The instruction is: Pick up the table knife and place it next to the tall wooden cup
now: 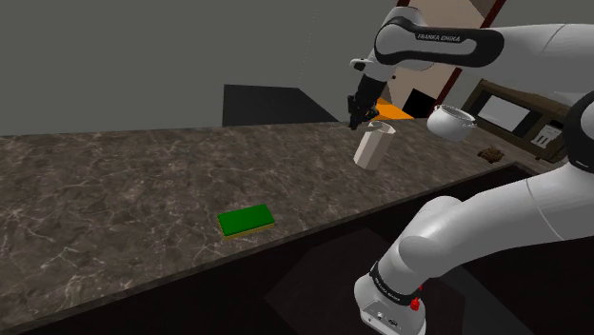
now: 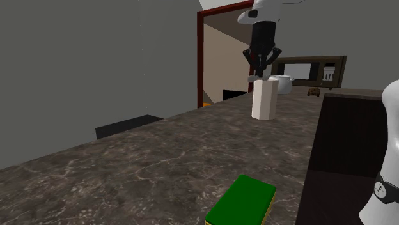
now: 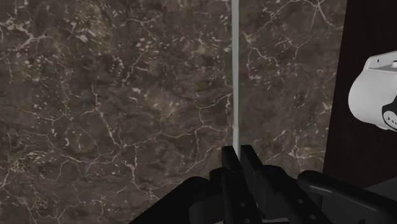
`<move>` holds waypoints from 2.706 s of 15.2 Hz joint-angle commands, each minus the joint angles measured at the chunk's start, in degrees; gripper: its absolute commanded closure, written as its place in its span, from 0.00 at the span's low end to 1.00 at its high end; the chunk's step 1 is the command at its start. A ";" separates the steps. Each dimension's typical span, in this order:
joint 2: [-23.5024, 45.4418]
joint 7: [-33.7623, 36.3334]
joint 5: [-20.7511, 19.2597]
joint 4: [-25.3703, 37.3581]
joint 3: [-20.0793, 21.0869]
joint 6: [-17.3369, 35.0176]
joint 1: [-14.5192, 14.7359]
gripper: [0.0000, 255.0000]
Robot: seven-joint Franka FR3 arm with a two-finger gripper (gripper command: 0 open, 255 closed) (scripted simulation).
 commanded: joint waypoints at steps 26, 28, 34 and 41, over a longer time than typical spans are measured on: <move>5.43 -1.43 -0.82 -16.69 -3.63 22.05 -0.26 1.00; 6.30 -1.65 -0.74 -17.62 -3.97 23.83 -0.18 1.00; 8.39 -2.20 -0.41 -19.44 -4.72 27.67 0.07 1.00; 8.38 -2.19 -0.41 -19.44 -4.71 27.66 0.07 0.00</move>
